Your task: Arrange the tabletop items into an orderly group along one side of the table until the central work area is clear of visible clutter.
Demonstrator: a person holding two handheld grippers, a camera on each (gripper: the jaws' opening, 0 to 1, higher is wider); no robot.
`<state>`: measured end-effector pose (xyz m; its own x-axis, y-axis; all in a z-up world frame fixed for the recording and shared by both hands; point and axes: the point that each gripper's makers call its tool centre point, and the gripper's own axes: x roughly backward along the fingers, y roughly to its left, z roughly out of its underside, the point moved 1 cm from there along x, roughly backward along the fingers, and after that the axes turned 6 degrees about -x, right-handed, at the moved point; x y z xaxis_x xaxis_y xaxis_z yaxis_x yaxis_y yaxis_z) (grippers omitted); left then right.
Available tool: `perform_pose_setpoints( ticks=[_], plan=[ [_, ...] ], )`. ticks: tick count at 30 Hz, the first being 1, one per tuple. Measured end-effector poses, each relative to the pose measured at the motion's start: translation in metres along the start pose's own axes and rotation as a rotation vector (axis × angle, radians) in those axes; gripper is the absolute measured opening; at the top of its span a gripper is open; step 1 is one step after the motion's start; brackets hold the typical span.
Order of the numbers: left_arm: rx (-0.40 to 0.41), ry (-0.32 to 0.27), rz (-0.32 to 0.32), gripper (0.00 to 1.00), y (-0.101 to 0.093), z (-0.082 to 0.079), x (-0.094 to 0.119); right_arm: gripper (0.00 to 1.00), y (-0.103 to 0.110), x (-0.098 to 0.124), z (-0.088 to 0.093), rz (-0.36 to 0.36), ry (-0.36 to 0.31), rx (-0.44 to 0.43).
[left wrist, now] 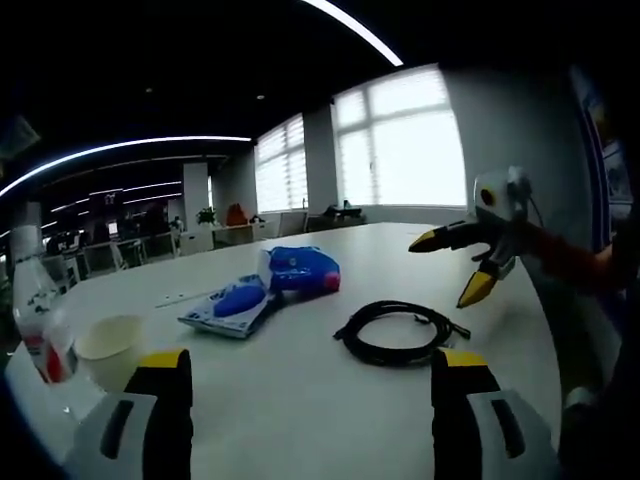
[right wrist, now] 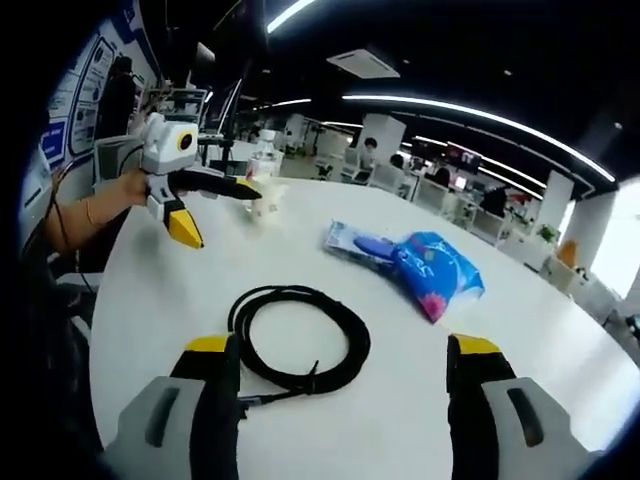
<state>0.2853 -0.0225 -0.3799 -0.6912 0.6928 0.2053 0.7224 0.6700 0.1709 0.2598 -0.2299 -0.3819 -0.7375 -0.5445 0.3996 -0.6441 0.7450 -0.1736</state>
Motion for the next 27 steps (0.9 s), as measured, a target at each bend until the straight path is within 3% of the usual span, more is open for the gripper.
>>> perform_pose_setpoints(
  ticks=[11,27],
  plan=[
    [-0.007,0.012,0.009,0.98,-0.003,0.003,-0.002,0.8,-0.002,-0.003,0.0,0.044,0.015,0.05],
    [-0.009,0.017,0.01,0.97,-0.004,0.001,-0.007,0.79,-0.01,-0.01,0.001,0.042,0.013,0.006]
  ],
)
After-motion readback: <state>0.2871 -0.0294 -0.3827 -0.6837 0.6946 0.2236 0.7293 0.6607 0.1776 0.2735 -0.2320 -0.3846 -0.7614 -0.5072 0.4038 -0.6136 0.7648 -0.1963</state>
